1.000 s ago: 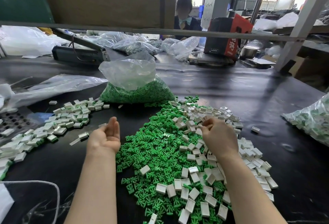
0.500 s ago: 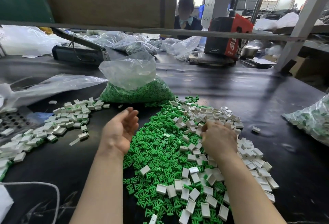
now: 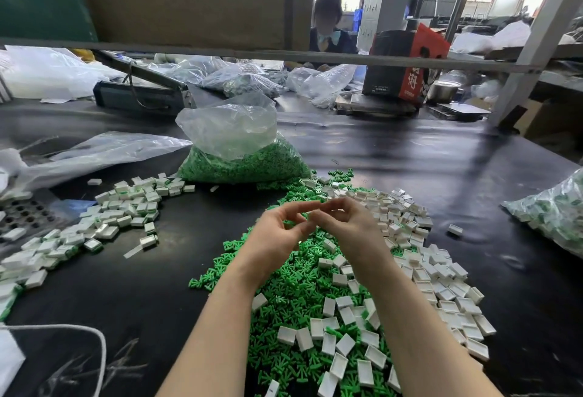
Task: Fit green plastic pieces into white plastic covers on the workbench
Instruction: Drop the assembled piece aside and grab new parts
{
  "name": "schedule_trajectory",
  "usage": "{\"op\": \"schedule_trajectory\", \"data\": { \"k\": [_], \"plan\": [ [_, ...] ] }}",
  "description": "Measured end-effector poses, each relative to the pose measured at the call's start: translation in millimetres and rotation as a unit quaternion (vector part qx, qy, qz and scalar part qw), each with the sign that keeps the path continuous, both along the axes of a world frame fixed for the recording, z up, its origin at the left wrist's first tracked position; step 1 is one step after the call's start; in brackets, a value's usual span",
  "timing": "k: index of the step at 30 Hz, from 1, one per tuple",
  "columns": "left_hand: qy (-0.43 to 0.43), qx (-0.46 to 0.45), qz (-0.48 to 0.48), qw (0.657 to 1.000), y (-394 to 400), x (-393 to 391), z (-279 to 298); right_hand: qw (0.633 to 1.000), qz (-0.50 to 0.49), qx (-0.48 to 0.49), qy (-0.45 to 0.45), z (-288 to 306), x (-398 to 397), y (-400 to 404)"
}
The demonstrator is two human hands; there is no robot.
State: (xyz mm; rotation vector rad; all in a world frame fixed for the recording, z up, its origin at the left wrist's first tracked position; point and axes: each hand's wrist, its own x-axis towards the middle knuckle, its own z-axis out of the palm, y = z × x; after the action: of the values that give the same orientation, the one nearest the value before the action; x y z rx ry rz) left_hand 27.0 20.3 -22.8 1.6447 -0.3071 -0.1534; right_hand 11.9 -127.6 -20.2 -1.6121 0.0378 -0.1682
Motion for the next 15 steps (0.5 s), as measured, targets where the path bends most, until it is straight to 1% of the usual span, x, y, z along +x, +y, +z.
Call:
{"op": "schedule_trajectory", "data": {
  "k": [2, 3, 4, 5, 6, 7, 8, 9, 10, 11, 12, 14, 15],
  "plan": [
    [-0.015, -0.016, 0.025, 0.999, 1, 0, 1, 0.999, 0.009, 0.035, 0.011, -2, 1, 4],
    [-0.019, -0.020, 0.040, 0.999, 3, 1, 1, 0.999, 0.015, 0.029, 0.009, -3, 2, 4],
    [-0.022, -0.023, 0.053, 0.998, 4, 2, 0, 1.000, 0.019, 0.004, 0.004, -4, 3, 4],
    [-0.022, -0.025, 0.066, 0.997, 4, 3, -2, 0.999, 0.023, -0.048, -0.002, -5, 4, 4],
    [-0.020, -0.029, 0.076, 0.997, 4, 4, -3, 0.991, 0.026, -0.134, -0.007, -7, 6, 4],
    [-0.018, -0.034, 0.084, 0.996, 4, 4, -4, 0.967, 0.032, -0.251, -0.006, -10, 8, 3],
    [-0.016, -0.040, 0.092, 0.995, 4, 4, -4, 0.924, 0.042, -0.380, 0.003, -12, 9, 3],
    [-0.015, -0.048, 0.099, 0.994, 4, 4, -3, 0.869, 0.051, -0.491, 0.014, -14, 9, 4],
    [-0.016, -0.056, 0.107, 0.993, 4, 4, -3, 0.825, 0.056, -0.562, 0.020, -14, 9, 5],
    [-0.021, -0.057, 0.112, 0.992, 4, 4, -2, 0.801, 0.058, -0.595, 0.020, -14, 9, 6],
    [-0.029, -0.050, 0.116, 0.992, 4, 5, -2, 0.791, 0.057, -0.609, 0.020, -14, 10, 6],
    [-0.047, -0.042, 0.120, 0.991, 4, 4, -2, 0.786, 0.049, -0.615, 0.021, -13, 12, 8],
    [-0.051, -0.047, 0.121, 0.990, 3, 4, -2, 0.790, 0.043, -0.612, 0.021, -13, 12, 9]
  ]
}}
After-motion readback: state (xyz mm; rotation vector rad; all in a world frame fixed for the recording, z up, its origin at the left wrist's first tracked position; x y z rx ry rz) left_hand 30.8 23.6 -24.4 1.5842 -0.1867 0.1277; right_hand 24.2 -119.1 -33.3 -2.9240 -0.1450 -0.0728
